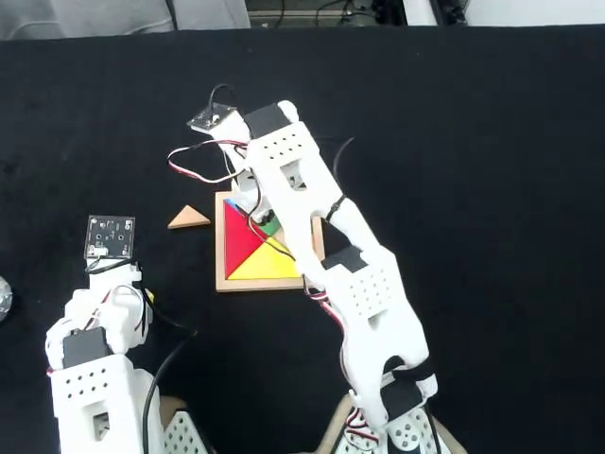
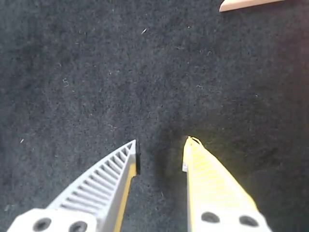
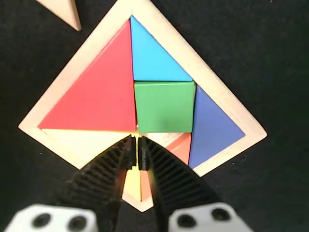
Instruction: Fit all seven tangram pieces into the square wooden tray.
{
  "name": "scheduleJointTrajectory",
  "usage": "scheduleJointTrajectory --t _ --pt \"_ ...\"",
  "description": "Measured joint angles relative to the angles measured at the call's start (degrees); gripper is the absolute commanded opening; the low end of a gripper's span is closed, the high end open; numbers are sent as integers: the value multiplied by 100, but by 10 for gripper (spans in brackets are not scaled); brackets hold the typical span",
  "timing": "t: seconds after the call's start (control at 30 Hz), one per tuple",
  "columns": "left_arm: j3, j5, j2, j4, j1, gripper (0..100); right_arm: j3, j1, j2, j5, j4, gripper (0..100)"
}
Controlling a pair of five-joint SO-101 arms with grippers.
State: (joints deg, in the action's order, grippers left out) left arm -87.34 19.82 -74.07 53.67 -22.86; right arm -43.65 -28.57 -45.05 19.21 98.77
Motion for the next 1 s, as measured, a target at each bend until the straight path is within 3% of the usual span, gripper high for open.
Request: scheduleJointTrajectory --t 1.0 --pt "0 0 0 0 0 162 475 264 -642 0 -70 11"
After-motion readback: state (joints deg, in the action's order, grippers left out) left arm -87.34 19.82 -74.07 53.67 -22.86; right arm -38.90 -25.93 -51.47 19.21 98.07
